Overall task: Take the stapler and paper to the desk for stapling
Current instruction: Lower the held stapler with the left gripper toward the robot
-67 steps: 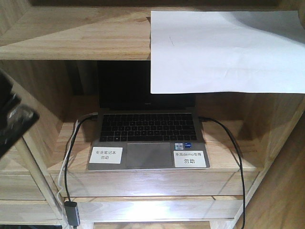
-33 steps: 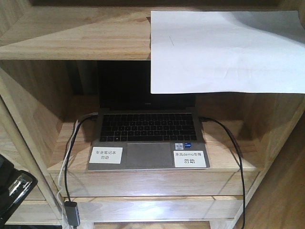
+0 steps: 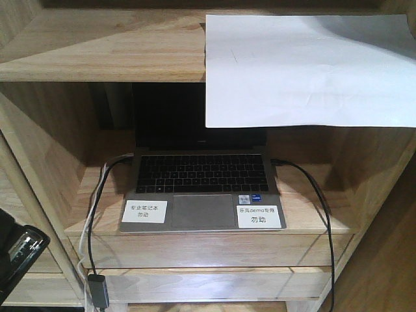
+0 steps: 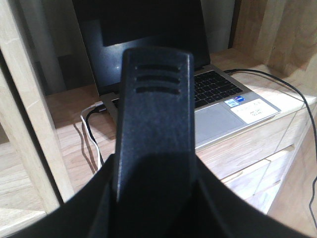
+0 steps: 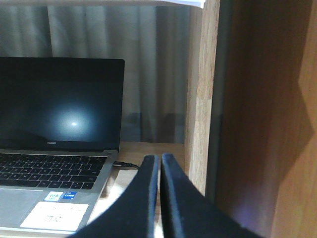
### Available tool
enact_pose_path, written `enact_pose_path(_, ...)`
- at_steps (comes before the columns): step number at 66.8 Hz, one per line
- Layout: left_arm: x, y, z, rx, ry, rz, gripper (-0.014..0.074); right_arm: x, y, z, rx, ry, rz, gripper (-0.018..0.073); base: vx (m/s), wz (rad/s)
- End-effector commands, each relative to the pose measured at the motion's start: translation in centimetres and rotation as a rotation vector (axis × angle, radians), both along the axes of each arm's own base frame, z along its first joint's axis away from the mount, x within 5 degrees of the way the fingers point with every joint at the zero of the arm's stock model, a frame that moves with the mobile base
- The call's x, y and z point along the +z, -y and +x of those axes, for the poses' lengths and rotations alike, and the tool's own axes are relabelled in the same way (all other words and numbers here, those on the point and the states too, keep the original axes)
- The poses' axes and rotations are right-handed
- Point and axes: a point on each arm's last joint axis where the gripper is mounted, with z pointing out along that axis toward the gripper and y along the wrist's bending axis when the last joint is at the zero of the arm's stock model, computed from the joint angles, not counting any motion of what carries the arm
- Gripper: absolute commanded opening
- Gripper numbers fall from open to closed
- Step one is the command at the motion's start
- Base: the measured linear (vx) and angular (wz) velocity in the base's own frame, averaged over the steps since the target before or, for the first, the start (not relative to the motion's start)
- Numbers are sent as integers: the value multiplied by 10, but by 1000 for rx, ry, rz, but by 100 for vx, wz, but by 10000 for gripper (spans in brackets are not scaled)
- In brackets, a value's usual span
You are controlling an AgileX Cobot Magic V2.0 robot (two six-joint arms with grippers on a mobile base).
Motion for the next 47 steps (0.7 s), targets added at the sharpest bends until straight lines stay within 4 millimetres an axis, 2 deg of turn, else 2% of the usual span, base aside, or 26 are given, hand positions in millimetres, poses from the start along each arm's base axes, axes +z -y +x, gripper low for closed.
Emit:
enact_pose_path(1, 20, 1, 2, 5, 125, -73, -7, 6, 0, -1, 1, 82, -2, -9, 0, 0)
enact_pose_path(47, 20, 1, 2, 4, 126, -72, -7, 6, 0, -1, 1, 82, -2, -9, 0, 0)
